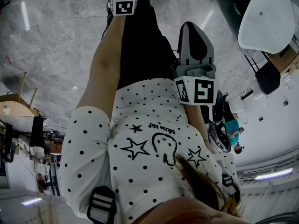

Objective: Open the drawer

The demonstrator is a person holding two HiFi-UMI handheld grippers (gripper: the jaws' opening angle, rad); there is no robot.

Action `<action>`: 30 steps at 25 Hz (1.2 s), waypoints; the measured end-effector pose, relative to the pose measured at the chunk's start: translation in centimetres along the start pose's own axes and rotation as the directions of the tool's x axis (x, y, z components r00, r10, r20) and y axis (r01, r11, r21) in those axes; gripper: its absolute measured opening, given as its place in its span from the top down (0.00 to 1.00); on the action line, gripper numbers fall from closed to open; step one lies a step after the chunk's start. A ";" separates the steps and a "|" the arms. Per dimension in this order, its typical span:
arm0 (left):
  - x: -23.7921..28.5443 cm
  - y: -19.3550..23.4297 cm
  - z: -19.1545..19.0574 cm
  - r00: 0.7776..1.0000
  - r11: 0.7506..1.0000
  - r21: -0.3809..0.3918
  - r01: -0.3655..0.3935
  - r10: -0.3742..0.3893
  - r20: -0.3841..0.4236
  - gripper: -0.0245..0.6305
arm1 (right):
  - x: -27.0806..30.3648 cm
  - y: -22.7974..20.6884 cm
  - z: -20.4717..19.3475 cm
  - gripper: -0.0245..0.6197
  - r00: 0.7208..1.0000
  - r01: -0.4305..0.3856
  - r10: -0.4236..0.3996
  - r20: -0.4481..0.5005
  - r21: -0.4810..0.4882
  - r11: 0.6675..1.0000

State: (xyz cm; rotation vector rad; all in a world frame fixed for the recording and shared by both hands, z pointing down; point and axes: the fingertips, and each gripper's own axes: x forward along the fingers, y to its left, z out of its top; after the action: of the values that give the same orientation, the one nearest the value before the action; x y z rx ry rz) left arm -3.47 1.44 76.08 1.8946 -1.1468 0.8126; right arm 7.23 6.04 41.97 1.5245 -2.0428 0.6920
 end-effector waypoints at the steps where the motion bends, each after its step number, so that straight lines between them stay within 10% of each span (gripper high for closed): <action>1: -0.2 0.2 0.0 1.000 1.000 0.000 0.001 -0.001 0.000 0.74 | 0.1 0.5 0.1 0.94 1.000 -0.005 0.005 -0.002 0.001 1.000; 30: -0.5 0.1 0.1 0.999 0.999 0.008 0.049 -0.048 -0.021 0.74 | 2.4 1.9 1.0 0.94 0.999 0.031 -0.031 -0.022 0.031 0.999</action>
State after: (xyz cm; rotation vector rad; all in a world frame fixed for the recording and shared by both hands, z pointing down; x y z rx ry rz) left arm -3.75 1.47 75.68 1.9093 -1.0818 0.8104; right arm 4.70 4.14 42.58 1.5562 -1.9968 0.7287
